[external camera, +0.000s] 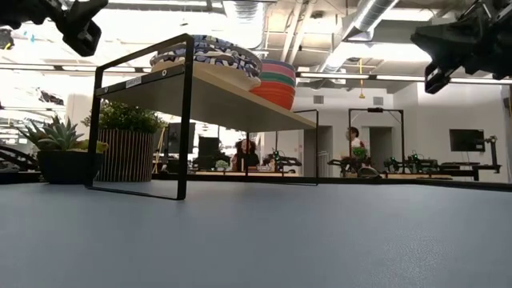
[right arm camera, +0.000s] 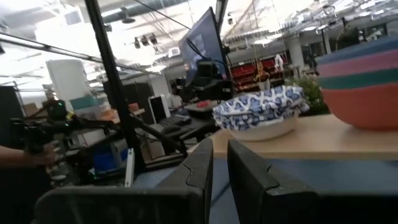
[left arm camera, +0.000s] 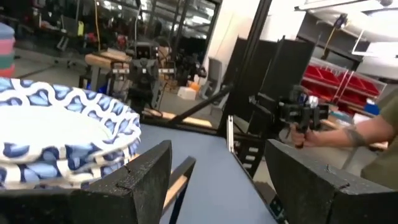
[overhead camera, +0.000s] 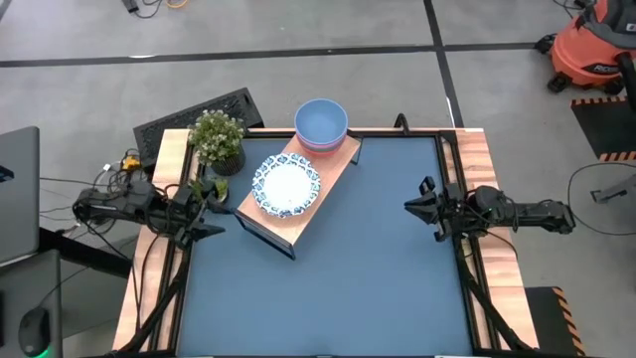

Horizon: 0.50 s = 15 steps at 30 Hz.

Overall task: Place and stack bowls onto a shelf
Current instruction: Return to Home Position

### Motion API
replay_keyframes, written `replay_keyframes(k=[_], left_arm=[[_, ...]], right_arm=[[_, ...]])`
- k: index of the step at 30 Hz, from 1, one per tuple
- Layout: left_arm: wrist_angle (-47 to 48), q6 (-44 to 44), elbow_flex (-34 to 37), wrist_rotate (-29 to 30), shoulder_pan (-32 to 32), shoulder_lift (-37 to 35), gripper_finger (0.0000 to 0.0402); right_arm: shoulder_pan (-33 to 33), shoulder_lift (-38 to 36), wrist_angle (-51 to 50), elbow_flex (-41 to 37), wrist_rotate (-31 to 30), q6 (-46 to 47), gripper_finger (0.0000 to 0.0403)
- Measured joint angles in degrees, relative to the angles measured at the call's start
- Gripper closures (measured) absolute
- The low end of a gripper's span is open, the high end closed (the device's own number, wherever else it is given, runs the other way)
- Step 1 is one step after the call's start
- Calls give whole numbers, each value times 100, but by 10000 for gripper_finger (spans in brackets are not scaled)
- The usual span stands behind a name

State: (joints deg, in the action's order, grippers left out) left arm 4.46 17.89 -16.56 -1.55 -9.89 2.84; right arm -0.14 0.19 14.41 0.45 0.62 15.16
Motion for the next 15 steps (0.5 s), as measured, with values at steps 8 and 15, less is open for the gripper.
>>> replay_keyframes(k=[8, 15], left_arm=[[612, -352, 0, 381, -83, -3, 159], [1093, -534, -2, 833, -81, -3, 159]], right_arm=[[0, 0, -67, -4, -78, -21, 329], [0, 0, -69, -9, -77, -63, 329]])
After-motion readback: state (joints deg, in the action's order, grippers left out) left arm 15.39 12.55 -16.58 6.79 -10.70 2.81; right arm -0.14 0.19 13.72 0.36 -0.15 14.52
